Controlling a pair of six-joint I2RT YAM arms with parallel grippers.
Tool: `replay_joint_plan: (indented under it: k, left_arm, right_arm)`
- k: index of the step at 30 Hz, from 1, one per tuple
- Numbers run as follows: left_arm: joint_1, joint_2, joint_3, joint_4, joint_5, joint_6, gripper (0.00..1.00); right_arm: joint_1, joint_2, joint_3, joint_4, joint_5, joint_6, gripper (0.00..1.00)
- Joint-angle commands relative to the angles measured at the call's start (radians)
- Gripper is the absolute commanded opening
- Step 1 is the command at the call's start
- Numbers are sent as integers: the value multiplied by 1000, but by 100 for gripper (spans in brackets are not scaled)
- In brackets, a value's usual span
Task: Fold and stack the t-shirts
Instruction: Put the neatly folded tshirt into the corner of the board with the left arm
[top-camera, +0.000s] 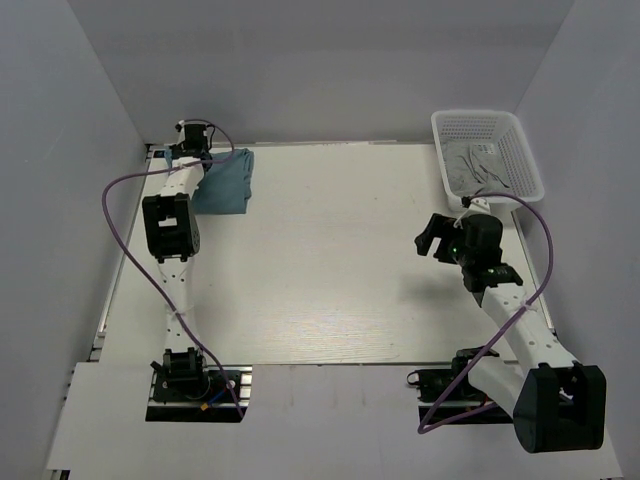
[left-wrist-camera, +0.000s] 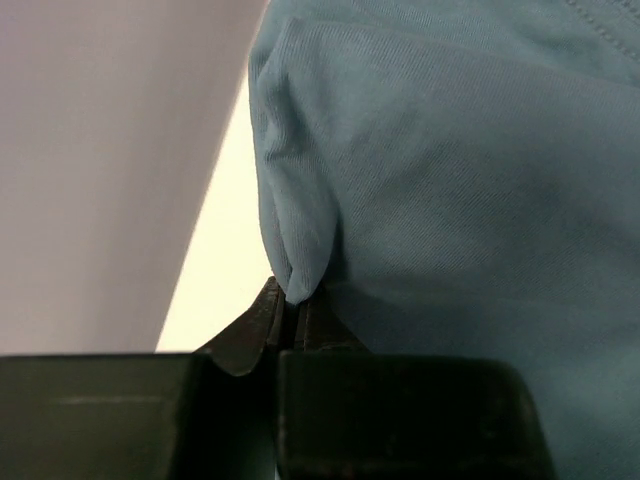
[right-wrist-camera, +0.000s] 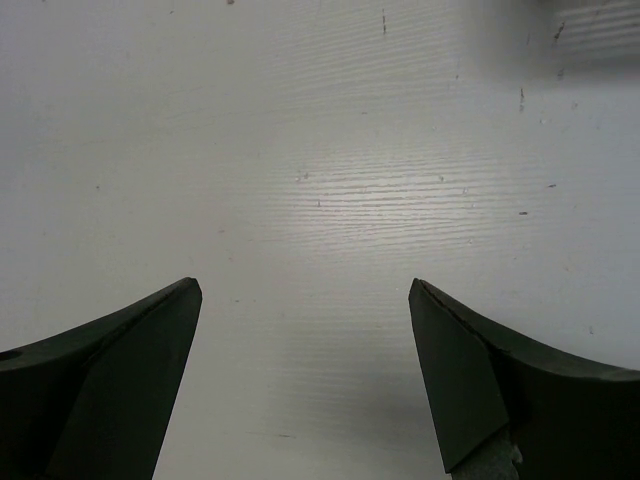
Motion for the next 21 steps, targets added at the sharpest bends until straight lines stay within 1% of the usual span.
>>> replay_joint_plan:
  k: [1, 2, 5, 9, 11, 15, 16, 17, 18, 19, 20, 21]
  left_arm:
    - [38, -49, 58, 91, -30, 36, 0]
    - [38, -49, 58, 102, 0, 36, 0]
    - [38, -58, 38, 137, 22, 51, 0]
    - [56, -26, 61, 149, -31, 70, 0]
    - [67, -26, 61, 149, -10, 61, 0]
    - [76, -15, 82, 137, -19, 38, 0]
    - [85, -15, 82, 149, -39, 38, 11]
    - [85, -15, 82, 149, -56, 24, 28]
    - [85, -15, 92, 149, -67, 12, 42]
    - [85, -15, 102, 149, -49, 2, 46]
    - [85, -24, 116, 116, -39, -14, 50]
    - [85, -24, 130, 78, -51, -34, 61]
  right_arm:
    - [-2, -21, -7, 59, 54, 7, 90]
    - [-3, -20, -8, 87, 55, 5, 90]
    - [-3, -6, -11, 97, 40, 16, 90]
    - [-2, 23, -2, 91, 32, 11, 90]
    - [-2, 41, 7, 78, 23, 13, 90]
    - [-2, 80, 21, 85, 5, 21, 90]
    - [1, 84, 25, 83, 0, 21, 90]
    - [1, 86, 27, 82, 0, 27, 90]
    - [0, 91, 27, 83, 3, 28, 90]
    - [1, 86, 27, 86, 3, 27, 90]
    - [1, 86, 26, 86, 3, 30, 90]
    - [1, 80, 25, 83, 5, 33, 90]
